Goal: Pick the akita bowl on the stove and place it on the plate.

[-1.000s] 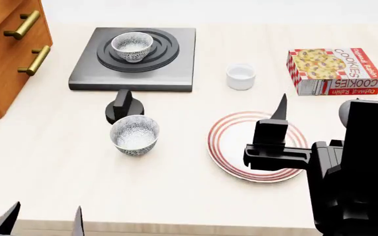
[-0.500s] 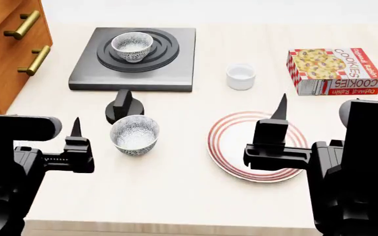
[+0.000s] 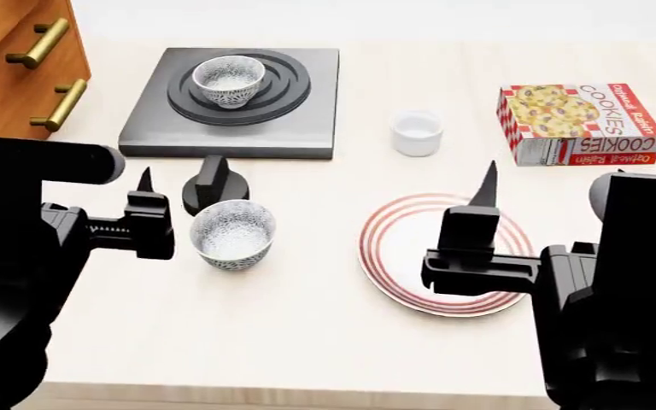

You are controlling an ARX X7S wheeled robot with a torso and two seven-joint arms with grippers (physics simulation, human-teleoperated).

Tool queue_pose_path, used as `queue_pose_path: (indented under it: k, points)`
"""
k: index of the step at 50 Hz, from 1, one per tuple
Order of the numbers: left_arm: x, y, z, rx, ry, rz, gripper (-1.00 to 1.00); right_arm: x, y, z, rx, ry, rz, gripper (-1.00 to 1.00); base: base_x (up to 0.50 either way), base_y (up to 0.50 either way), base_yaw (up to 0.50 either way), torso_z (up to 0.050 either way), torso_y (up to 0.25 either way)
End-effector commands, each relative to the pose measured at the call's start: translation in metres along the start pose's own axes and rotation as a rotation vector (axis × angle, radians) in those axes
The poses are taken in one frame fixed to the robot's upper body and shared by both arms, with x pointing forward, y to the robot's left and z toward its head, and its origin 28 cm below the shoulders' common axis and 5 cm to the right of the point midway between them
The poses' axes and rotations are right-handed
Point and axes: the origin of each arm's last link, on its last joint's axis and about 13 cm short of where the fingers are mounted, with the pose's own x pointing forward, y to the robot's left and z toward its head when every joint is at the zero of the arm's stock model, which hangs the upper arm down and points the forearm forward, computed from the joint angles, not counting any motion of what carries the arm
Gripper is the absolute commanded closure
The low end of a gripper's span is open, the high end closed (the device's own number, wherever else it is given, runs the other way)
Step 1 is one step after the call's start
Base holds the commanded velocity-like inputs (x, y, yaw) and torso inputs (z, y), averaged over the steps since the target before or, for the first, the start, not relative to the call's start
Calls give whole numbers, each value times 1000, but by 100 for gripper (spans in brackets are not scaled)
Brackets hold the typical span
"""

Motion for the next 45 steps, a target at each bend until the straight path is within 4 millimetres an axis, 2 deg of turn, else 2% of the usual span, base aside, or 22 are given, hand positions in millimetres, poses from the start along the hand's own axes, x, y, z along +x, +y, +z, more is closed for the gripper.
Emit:
queue_pose_path:
  k: [1,33,45]
  points:
    - [2,0,2,8,6,-3,-100,0,0,0,3,0,-1,-100,0,-133,0,0,0]
    - [2,1,6,16,-8,-6,-100,-1,-1,1,8,0,-3,-100,-5,-334,0,0,0]
    - [2,1,6,20,-7,-8,-100,0,-1,0,12,-1,-5,-100,-1,-38,0,0,0]
